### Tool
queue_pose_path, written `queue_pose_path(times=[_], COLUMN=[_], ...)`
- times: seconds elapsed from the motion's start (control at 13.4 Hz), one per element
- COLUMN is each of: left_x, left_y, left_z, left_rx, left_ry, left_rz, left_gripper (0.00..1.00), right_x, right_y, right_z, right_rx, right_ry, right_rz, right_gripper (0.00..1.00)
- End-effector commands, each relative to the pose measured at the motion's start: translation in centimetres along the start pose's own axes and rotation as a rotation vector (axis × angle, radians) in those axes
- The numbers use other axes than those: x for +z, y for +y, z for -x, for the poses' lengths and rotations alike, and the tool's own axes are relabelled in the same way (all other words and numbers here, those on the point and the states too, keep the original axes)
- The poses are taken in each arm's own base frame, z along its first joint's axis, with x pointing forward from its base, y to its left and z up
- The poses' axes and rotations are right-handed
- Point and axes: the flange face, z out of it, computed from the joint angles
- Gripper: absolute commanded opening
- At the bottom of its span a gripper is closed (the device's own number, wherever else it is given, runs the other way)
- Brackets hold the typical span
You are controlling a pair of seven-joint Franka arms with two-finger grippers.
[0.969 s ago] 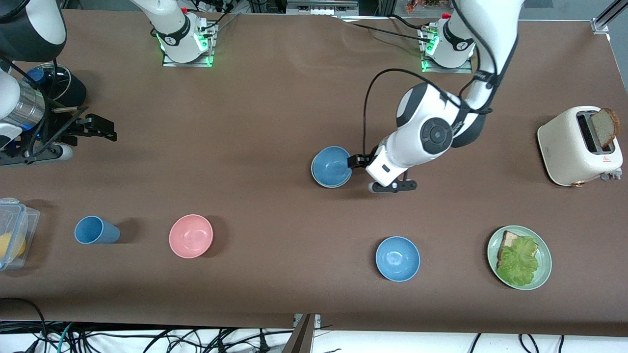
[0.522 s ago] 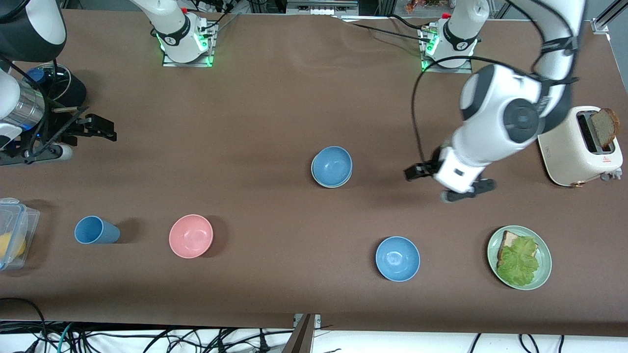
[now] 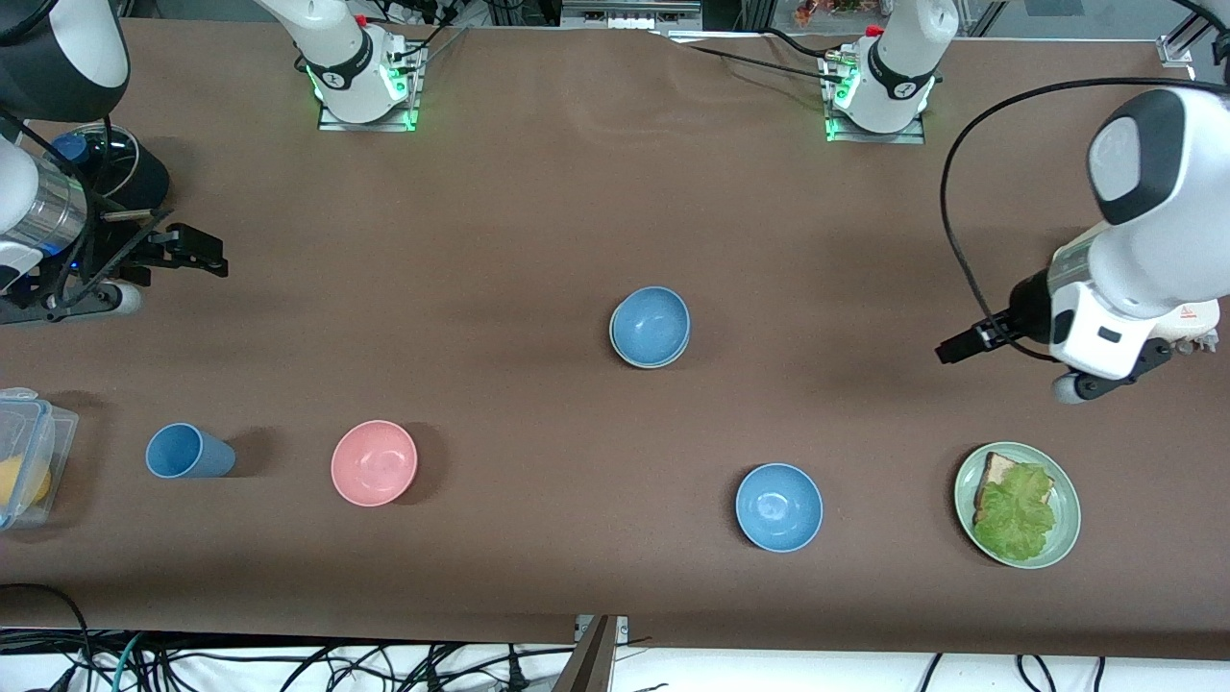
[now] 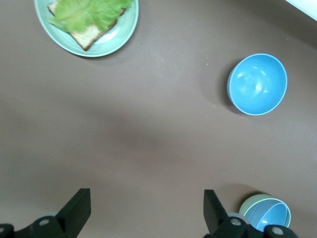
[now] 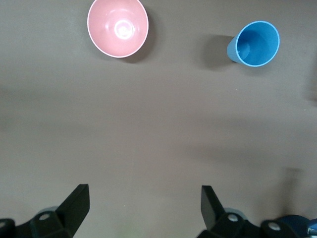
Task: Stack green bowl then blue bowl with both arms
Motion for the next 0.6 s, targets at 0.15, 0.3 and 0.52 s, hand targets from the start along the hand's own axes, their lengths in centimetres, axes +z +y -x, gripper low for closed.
queue_pose_path(times=[0.15,0.3,0.52], left_x=[-4.5,-5.8,-8.2], left_y=[-3.6,-3.5,-4.2], left_z=[0.4,1.7,3.7], left_rx=[0.111,0.165,0.177], left_ry=[0.020,0.062,0.109], left_rz=[-0.023,-0.105,-0.138], left_gripper=[1.00,1.00,1.00], right_x=[-0.1,-0.1,-0.1], right_y=[0.5,0.5,0.6], right_z=[0.2,0.2,0.2], right_rx=[-0.010,-0.010,-0.008], right_ry=[-0.009,-0.008,-0.008], right_rz=[0.005,0.005,0.005], right_gripper=[0.99,0.99,0.99])
